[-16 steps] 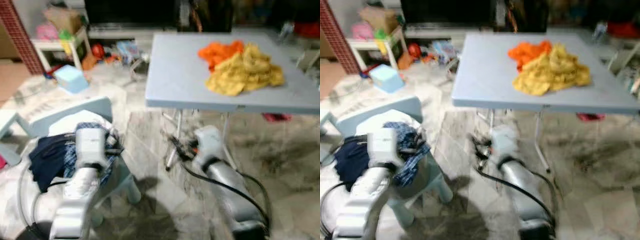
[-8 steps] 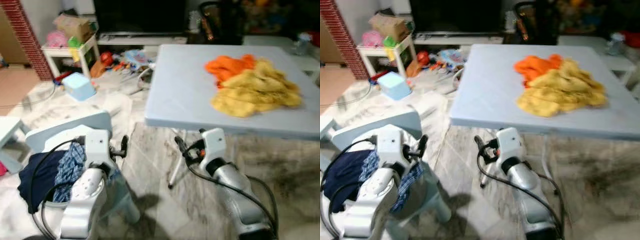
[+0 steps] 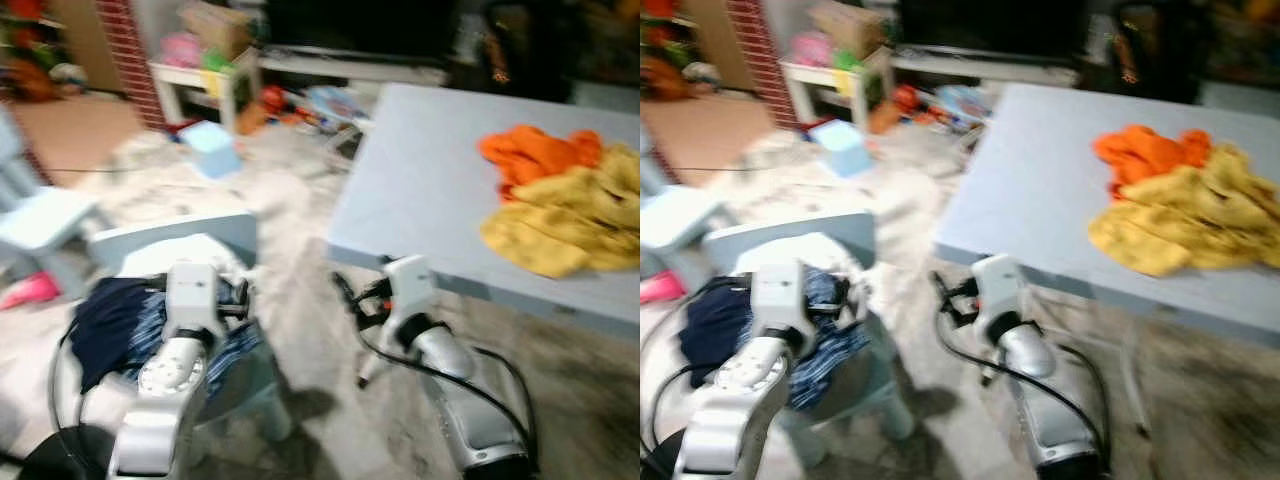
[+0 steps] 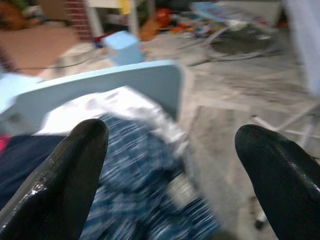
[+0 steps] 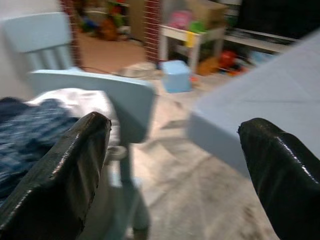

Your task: Hang hanger

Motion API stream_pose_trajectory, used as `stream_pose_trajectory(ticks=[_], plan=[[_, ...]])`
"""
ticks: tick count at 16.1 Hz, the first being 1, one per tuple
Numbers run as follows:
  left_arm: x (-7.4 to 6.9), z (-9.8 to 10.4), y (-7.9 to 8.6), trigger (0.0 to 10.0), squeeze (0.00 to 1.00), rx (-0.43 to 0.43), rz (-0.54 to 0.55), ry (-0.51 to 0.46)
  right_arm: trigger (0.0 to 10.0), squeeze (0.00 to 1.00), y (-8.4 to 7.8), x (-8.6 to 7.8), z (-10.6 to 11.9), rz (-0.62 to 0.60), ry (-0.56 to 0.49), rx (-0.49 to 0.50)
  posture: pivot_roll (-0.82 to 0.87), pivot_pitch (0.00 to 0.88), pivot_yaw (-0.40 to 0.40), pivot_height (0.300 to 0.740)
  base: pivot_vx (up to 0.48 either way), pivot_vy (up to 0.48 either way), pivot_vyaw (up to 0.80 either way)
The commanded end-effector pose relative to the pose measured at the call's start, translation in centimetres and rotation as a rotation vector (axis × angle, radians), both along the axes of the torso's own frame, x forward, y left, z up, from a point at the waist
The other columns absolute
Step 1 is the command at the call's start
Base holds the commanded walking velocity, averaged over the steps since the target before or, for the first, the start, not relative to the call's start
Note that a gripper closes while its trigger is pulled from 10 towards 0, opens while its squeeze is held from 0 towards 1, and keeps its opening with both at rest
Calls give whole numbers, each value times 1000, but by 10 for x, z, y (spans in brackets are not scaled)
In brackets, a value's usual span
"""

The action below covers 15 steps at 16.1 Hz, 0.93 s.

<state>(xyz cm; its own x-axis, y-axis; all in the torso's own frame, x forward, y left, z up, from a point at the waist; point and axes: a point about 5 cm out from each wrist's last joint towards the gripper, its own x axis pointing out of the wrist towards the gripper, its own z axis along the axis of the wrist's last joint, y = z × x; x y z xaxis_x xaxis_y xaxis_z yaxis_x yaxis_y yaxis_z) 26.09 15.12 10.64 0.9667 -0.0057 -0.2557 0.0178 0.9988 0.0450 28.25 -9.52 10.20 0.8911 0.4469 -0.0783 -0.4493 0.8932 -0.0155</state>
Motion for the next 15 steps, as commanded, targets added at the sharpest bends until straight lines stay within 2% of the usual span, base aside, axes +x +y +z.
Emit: stream_pose_trajectory(ticks=[1,3,8,10,15], plan=[[0,-5,-7,10000,0,-3,-19,36,10000,0,-7,1,0,-16,-4,-18,-11,0,-13,740,0,0,794],[1,-4,-9,10000,0,-8,-45,40,10000,0,-7,-1,-1,-19,1,-17,-14,0,-11,740,0,0,684],[3,-7,-11,10000,0,-12,-72,79,10000,0,-8,0,-1,-25,1,-19,-20,0,-12,740,0,0,0],[5,-6,-11,10000,0,47,-88,90,10000,0,-8,1,0,-27,-2,-20,-22,0,-14,740,0,0,0],[9,-25,-7,10000,0,119,-209,254,10000,0,-15,-1,2,-55,-3,-29,-45,0,-8,740,0,0,0]])
